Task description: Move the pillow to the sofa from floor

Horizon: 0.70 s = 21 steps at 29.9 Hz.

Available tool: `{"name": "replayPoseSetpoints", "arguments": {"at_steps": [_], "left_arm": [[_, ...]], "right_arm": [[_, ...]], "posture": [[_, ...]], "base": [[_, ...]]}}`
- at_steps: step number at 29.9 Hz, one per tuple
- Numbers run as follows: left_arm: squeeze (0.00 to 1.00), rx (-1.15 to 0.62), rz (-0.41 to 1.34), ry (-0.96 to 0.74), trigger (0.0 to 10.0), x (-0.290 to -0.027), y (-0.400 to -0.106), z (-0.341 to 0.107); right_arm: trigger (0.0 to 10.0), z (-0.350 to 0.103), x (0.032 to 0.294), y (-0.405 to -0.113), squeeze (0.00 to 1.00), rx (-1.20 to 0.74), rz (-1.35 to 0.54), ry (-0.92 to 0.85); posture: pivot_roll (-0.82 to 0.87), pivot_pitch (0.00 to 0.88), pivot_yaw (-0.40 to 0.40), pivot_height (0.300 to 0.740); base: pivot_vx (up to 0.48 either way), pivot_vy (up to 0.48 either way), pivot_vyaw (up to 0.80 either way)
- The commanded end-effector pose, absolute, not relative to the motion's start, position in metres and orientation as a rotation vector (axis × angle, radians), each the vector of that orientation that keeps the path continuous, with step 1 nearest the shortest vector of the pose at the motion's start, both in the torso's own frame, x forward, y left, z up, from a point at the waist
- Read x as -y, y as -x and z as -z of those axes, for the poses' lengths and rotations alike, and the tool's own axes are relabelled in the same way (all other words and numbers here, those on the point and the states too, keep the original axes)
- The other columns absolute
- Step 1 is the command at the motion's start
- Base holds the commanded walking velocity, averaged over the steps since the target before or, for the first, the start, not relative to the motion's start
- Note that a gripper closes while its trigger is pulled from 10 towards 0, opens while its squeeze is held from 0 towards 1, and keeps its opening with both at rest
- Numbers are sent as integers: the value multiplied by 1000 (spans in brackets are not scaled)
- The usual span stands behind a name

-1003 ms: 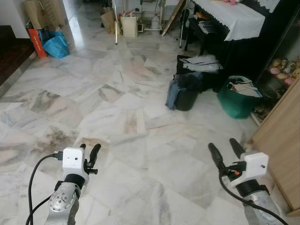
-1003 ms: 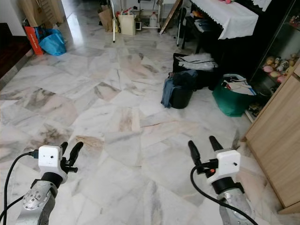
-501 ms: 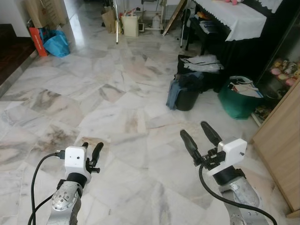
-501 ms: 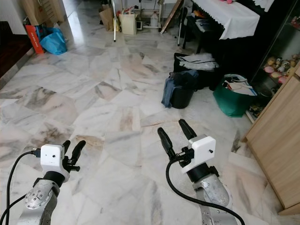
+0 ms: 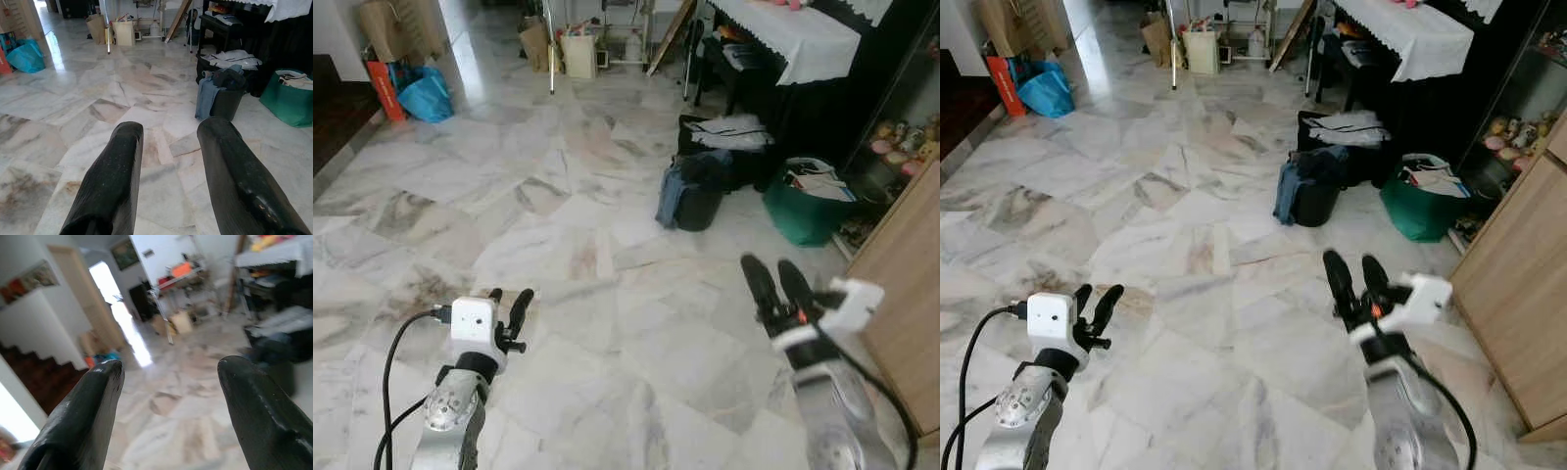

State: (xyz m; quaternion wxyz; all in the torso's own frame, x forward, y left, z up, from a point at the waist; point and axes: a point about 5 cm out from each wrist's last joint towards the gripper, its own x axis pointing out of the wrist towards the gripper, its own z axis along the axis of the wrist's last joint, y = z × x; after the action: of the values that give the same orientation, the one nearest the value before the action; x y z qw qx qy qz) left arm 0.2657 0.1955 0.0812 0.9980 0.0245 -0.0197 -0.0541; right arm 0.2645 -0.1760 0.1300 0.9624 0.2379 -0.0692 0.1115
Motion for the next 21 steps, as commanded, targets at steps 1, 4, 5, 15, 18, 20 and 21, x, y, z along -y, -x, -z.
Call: {"name": "replayPoseSetpoints", "arguments": {"at_steps": [1, 4, 5, 15, 18, 20, 21], "left_arm": [[0, 36, 106, -55, 10000, -195, -266, -82], [0, 38, 106, -53, 10000, -195, -265, -83], [0, 38, 106, -53, 10000, -195, -265, -83], [0, 37, 117, -48, 10000, -193, -267, -82], [0, 36, 116, -49, 10000, -193, -267, -82], [0, 36, 110, -50, 10000, -193, -267, -82], [0, 37, 107, -49, 10000, -193, -267, -82]], "right_arm": [[10000, -134, 169, -263, 0, 146, -275, -524], [10000, -147, 153, -256, 0, 186, -447, -623], [10000, -147, 153, -256, 0, 186, -447, -623], [10000, -136, 156, -226, 0, 68, -650, -574], [10000, -131, 162, -229, 0, 52, -590, -567], [10000, -116, 174, -235, 0, -39, -469, -517], [10000, -111, 178, -237, 0, -69, -433, -510]], "posture": [[10, 0, -22, 740], [10, 0, -22, 740], [10, 0, -22, 740], [-4, 0, -21, 740], [-5, 0, -21, 740], [-7, 0, -21, 740], [-5, 0, -21, 740]], "base": [[0, 0, 0], [0, 0, 0], [0, 0, 0], [0, 0, 0], [0, 0, 0], [0, 0, 0], [0, 0, 0]]}}
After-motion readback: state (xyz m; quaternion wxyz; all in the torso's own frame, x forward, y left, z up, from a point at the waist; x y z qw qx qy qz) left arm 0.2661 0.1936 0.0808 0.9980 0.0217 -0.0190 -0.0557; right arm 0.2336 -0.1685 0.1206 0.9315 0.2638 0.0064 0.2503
